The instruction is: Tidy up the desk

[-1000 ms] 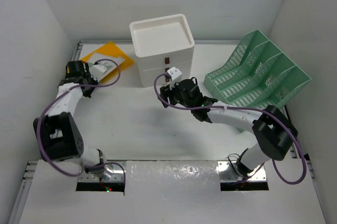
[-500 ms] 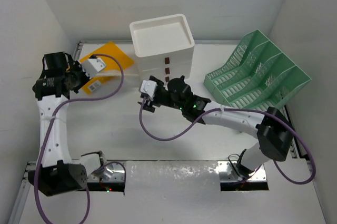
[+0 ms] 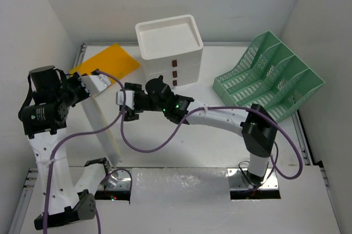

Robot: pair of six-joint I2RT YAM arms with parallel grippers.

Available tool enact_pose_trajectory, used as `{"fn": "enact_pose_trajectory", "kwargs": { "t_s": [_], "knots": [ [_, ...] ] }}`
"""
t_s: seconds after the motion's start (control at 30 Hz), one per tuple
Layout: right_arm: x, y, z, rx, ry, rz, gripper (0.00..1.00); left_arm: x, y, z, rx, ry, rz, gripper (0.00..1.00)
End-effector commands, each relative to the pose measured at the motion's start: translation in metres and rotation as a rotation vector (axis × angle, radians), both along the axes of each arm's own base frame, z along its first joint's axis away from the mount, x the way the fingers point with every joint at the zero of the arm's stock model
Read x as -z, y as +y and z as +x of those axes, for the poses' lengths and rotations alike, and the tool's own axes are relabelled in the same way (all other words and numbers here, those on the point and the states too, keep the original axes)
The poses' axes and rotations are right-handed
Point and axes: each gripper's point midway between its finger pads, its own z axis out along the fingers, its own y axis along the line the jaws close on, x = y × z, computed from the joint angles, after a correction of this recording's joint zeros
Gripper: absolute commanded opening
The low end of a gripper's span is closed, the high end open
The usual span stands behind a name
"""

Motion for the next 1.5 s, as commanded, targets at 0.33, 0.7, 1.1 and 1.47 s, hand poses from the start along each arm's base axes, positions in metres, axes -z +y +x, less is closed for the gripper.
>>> {"fn": "enact_pose_trajectory", "kwargs": {
  "t_s": [0.33,0.7,1.1,1.47],
  "knots": [
    [-0.085,-0.069,-0.010,0.267,0.212,0.278,0.76,0.004,-0.034,0.001,0.164,-0.002,-0.107,0.00],
    [-0.056,-0.018,-0.019,0.216,0.354,0.212,0.76,0.006,-0.029,0.014,0.074,0.031,-0.191,0.00],
    [-0.042,-0.004,-0.053,0.192,0.374,0.212,0.76,0.009,-0.027,0.020,0.058,0.031,-0.204,0.00],
    [0.013,-0.002,-0.004,0.443,0.301,0.241,0.75,0.009,-0.033,0.022,0.061,0.065,-0.255,0.00]
  ]
}}
